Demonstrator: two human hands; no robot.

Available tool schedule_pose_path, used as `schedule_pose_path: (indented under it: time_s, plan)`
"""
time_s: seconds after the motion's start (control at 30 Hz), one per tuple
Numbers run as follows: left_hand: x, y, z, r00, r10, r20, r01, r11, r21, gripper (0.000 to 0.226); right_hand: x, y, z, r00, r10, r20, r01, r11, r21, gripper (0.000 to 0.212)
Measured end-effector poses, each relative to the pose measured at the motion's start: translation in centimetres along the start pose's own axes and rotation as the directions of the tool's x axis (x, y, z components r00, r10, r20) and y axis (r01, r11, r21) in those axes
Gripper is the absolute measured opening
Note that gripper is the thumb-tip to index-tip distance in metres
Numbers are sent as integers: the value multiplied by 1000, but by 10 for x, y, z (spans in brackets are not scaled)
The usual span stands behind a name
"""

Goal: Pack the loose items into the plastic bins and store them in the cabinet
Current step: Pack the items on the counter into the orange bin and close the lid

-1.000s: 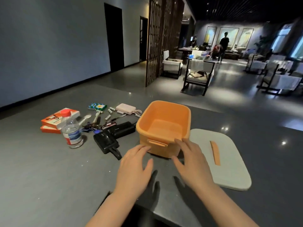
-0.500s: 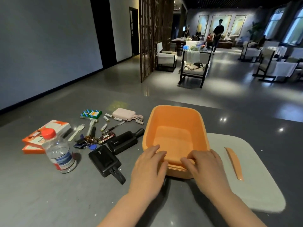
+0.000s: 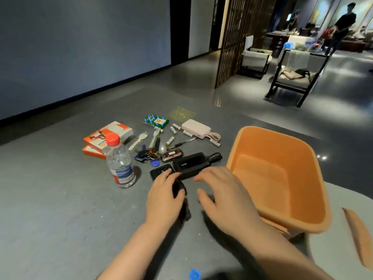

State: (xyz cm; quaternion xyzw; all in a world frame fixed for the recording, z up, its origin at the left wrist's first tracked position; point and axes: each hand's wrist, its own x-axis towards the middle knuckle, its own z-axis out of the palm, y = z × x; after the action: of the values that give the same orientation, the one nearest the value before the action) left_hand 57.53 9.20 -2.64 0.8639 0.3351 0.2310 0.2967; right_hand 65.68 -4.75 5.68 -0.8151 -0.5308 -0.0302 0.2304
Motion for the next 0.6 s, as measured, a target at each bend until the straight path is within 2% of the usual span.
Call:
schedule_pose_path:
  time_s: [0.07,0.17,0.27,0.4,0.47,0.6]
  plan:
    - [11,-16,-3,998,-52,21,50,996,71,61,33,7,7,993,-26,115,33,998,-60,30]
    - [29,-29,-2,988,-145,45,139,984,111,75,88,24,18,957,29,289,24,984,-178,38]
    - [39,-31,9,977,-192,92,178,974,141,87,132,38,39,880,72,470,94,943,-320,56]
    - [45,-30,18,973,-222,57,215,971,109,93,161,50,68,738,170,653,191,875,-444,86]
    - [47,-32,14,972,-227,68,220,971,91,95,166,54,78,697,213,685,193,864,-465,94]
    - [46,-39,-1,966,-222,135,203,969,140,103,173,52,85,719,226,657,195,842,-503,90]
